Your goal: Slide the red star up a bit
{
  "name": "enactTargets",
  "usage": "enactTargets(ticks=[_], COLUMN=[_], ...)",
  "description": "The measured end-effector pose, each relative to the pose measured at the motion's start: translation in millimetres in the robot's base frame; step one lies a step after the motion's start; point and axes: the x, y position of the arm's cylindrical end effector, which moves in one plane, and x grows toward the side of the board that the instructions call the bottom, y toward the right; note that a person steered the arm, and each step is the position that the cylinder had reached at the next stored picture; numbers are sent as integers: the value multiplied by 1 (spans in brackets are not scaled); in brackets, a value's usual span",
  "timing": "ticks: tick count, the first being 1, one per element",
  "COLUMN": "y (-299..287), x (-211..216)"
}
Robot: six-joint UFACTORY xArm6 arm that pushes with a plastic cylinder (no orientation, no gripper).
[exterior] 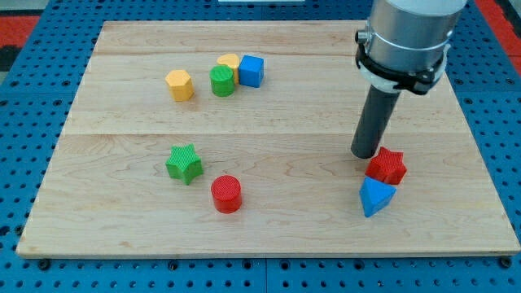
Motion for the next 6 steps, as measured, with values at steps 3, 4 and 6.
enactTargets(ticks=[3,4,6], y=[145,84,35], x=[42,81,48])
